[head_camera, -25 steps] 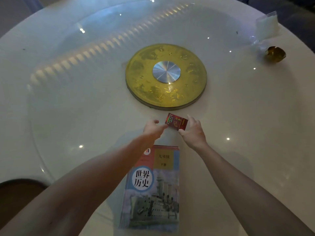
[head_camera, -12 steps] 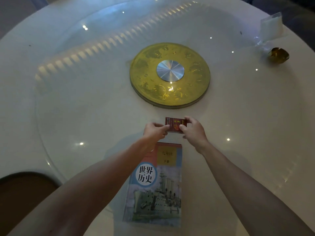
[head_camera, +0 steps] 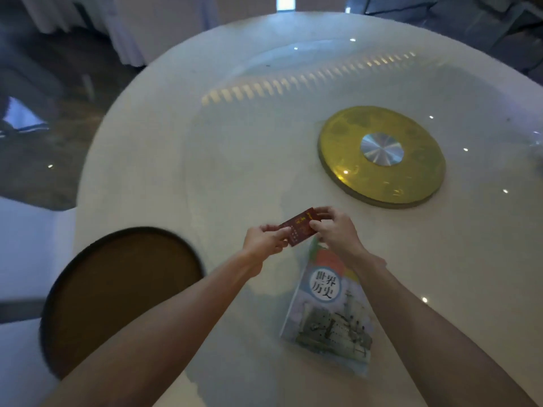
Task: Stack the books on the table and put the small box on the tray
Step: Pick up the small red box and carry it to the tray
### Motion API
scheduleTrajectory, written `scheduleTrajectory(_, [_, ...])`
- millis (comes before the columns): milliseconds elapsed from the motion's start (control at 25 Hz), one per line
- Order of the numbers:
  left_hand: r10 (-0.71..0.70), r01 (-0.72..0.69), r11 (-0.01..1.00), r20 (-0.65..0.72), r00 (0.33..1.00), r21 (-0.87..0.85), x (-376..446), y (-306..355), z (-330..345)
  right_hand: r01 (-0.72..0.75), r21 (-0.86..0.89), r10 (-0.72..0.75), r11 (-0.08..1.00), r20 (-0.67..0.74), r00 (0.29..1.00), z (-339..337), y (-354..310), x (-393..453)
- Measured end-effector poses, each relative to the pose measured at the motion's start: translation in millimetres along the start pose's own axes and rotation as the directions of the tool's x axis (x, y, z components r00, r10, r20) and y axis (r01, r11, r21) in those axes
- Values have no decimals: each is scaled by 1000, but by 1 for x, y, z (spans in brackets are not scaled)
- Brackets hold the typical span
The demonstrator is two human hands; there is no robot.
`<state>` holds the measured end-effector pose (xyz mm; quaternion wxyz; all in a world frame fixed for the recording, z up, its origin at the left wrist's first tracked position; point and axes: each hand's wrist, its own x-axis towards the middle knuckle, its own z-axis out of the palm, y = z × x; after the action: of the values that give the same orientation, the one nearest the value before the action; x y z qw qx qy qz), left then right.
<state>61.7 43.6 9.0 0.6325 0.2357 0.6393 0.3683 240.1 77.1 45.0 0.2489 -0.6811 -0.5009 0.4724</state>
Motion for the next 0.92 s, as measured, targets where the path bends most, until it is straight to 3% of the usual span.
scheduleTrajectory(160, [26, -38, 992, -97, 995, -122, -30, -24, -91, 40, -46, -31, 998, 173, 984, 88, -31, -19])
scheduleTrajectory(400, [-54, -28, 970, -323, 945, -243, -71, -81, -203, 25, -158, 30, 987, 335, 942, 223, -43, -54])
scheduleTrajectory(640, [-100, 45, 990, -440, 892, -134, -92, -133, -263, 180, -342, -14, 922, 434, 901, 309, -28, -83])
scheduleTrajectory(920, [-56, 136, 984, -515, 855, 118, -92, -152, -285, 144, -386, 44, 911, 439, 897, 343, -12, -94])
